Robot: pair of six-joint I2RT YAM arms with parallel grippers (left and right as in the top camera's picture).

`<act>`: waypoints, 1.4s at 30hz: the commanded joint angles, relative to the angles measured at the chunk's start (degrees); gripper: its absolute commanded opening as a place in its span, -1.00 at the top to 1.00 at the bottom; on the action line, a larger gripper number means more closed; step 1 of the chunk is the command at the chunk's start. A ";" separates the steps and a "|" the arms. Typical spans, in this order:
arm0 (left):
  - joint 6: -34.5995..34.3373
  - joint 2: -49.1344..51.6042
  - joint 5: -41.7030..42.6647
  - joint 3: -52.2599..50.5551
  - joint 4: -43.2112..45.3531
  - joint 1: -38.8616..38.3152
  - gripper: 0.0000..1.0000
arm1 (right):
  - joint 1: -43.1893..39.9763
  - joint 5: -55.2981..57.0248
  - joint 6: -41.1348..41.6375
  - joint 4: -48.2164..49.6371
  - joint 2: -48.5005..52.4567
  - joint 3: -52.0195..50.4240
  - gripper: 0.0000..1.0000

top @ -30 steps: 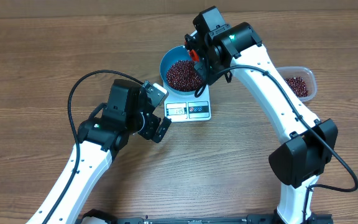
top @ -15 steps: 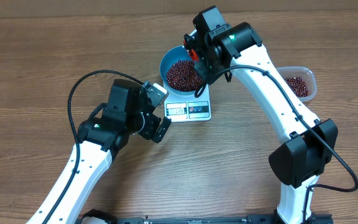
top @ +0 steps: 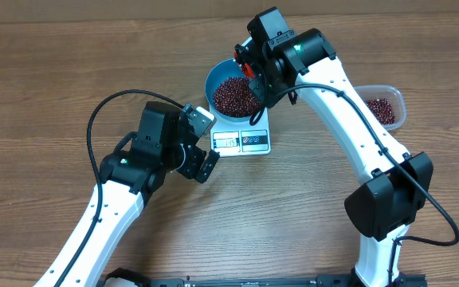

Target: Scoop item into bowl and weigh 150g on scale

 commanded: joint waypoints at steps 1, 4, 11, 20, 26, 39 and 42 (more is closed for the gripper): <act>-0.66 0.33 -0.33 -0.11 0.04 0.20 -0.99 | 0.22 0.63 -0.63 0.26 -2.64 2.27 0.93; -0.66 0.33 -0.33 -0.11 0.04 0.20 -0.99 | 0.22 0.68 -1.64 0.26 -2.64 2.27 0.93; -0.66 0.33 -0.33 -0.11 0.07 0.20 -0.99 | 0.22 0.83 -1.66 0.31 -2.64 2.27 0.93; -0.66 0.33 -0.35 -0.11 0.07 0.20 -0.99 | -0.50 -5.92 -0.09 0.00 -2.64 2.27 0.93; -0.66 0.33 -0.33 -0.11 0.04 0.20 -0.99 | -2.78 -15.26 0.15 -1.79 -2.64 2.27 0.93; -0.66 0.33 -0.33 -0.11 0.07 0.20 -0.99 | -5.44 -18.49 0.11 -3.10 -2.64 2.27 0.93; -0.66 0.33 -0.33 -0.11 0.07 0.20 -0.99 | -5.44 -18.32 0.09 -3.06 -2.64 2.27 0.93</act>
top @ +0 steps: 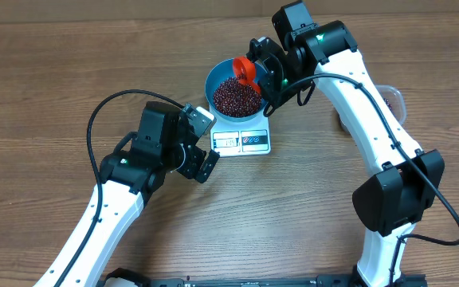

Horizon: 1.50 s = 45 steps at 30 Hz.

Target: Scoop item into bowl and weigh 150g on scale

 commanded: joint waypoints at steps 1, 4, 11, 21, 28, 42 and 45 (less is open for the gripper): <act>-0.66 0.33 -0.33 -0.11 0.04 0.20 -0.99 | -0.02 -0.87 0.15 0.26 -2.64 2.27 0.93; -0.66 0.33 -0.33 -0.11 0.07 0.20 -0.99 | -0.02 0.00 0.17 0.26 -2.64 2.27 0.93; -0.66 0.33 -0.33 -0.11 0.07 0.20 -0.99 | -0.02 0.55 0.17 0.26 -2.64 2.27 0.93; -0.66 0.33 -0.33 -0.11 0.07 0.20 -0.99 | 0.68 5.79 0.17 0.26 -2.64 2.27 0.93; -0.66 0.33 -0.33 -0.11 0.04 0.20 -0.99 | 2.99 11.63 0.15 0.70 -2.64 2.27 0.93; -0.66 0.33 -0.33 -0.11 0.04 0.20 -0.99 | 3.56 14.43 0.17 0.66 -2.64 2.27 0.93; -0.66 0.33 -0.33 -0.11 0.07 0.20 -0.99 | 3.54 11.52 0.20 0.66 -2.64 2.27 0.93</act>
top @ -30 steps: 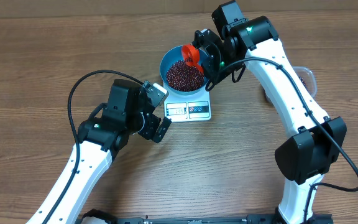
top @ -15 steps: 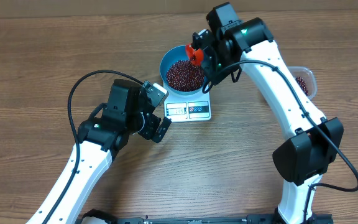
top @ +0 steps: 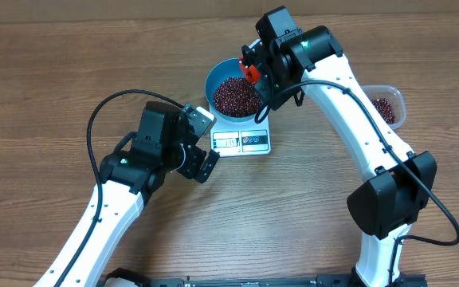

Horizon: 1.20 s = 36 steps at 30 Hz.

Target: Scoop item into bowl and weigh 150g on scale

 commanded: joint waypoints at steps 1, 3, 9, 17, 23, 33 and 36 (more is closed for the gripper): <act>-0.66 0.33 -0.33 -0.11 0.07 0.20 -1.00 | -0.07 -2.97 0.24 0.33 -2.64 2.27 0.93; -0.66 0.33 -0.33 -0.11 0.04 0.20 -0.99 | -0.26 -4.63 0.26 0.33 -2.64 2.27 0.93; -0.66 0.33 -0.33 -0.11 0.07 0.20 -0.99 | -0.66 -6.88 1.11 0.26 -2.64 2.27 0.93; -0.66 0.33 -0.33 -0.11 0.07 0.20 -0.99 | -0.74 -7.28 1.09 0.15 -2.64 2.27 0.92; -0.66 0.33 -0.33 -0.11 0.04 0.20 -0.99 | -0.87 -4.52 1.09 0.13 -2.64 2.27 0.93; -0.66 0.33 -0.33 -0.11 0.07 0.20 -0.99 | -2.29 -11.08 1.07 -0.07 -4.02 2.29 0.93; -0.66 0.33 -0.33 -0.11 0.07 0.20 -0.99 | -4.39 -14.64 1.03 -0.13 -5.66 2.27 0.93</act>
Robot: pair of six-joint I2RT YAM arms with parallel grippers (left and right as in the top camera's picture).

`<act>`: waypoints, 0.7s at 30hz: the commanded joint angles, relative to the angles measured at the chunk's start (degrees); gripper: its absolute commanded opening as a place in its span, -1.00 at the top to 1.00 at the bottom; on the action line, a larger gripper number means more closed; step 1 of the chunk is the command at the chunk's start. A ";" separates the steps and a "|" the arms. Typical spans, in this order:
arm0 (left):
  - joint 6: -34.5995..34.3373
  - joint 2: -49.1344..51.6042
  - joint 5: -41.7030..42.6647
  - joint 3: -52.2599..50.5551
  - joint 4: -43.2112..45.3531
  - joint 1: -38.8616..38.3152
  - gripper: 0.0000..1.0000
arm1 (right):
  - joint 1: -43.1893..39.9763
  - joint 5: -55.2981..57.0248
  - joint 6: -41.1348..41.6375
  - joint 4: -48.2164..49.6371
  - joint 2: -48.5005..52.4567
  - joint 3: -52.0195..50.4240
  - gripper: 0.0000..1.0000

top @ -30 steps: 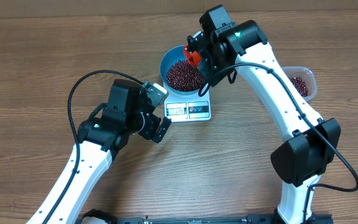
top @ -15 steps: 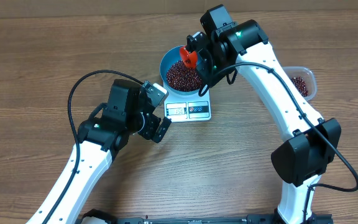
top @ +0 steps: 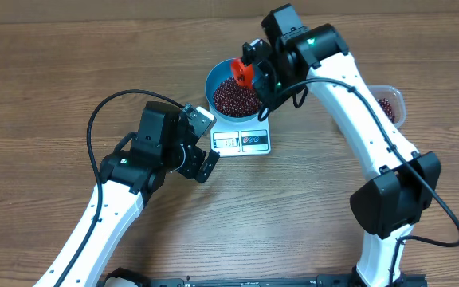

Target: Scoop item into bowl and weigh 150g on scale

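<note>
A blue bowl (top: 223, 78) full of dark red beans (top: 233, 97) stands on a white scale (top: 245, 141) in the overhead view. My right gripper (top: 255, 70) is shut on a red scoop (top: 242, 73), which hangs over the bowl's right side with some beans in it. My left gripper (top: 207, 143) rests on the table just left of the scale; its fingers look spread, with nothing between them.
A clear plastic tub (top: 389, 106) with more red beans sits at the right, partly behind the right arm. A black cable loops above the left arm. The tabletop is bare wood all round.
The right gripper has shifted a little left and up over the bowl, and the red scoop now shows more fully above the beans. The left arm is unchanged.
At first the right gripper hung at the bowl's right rim with the scoop barely showing. Then the scoop stood plainly over the beans in the bowl. Later it sat back near the rim, and now it is over the bowl's right side again. The left arm never moved.
</note>
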 commanded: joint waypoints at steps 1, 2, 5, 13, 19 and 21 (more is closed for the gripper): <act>-0.66 0.33 -0.35 -0.11 0.07 0.20 -0.99 | -3.26 -6.40 -0.17 -0.13 -5.68 2.27 0.93; -0.66 0.33 -0.35 -0.11 0.07 0.20 -0.99 | -3.82 -7.69 -0.85 -0.42 -6.12 2.29 0.93; -0.66 0.33 -0.35 -0.11 0.07 0.20 -0.99 | -6.95 -13.11 -2.21 -1.46 -8.35 2.27 0.93; -0.66 0.33 -0.35 -0.11 0.07 0.20 -0.99 | -18.69 -23.89 -4.02 -6.10 -13.77 2.29 0.93; -0.66 0.33 -0.35 -0.11 0.07 0.20 -0.99 | -29.00 -24.00 -3.98 -12.33 -16.09 2.27 0.93; -0.66 0.33 -0.35 -0.11 0.07 0.20 -0.99 | -32.04 -23.96 -3.98 -14.82 -16.15 2.25 0.93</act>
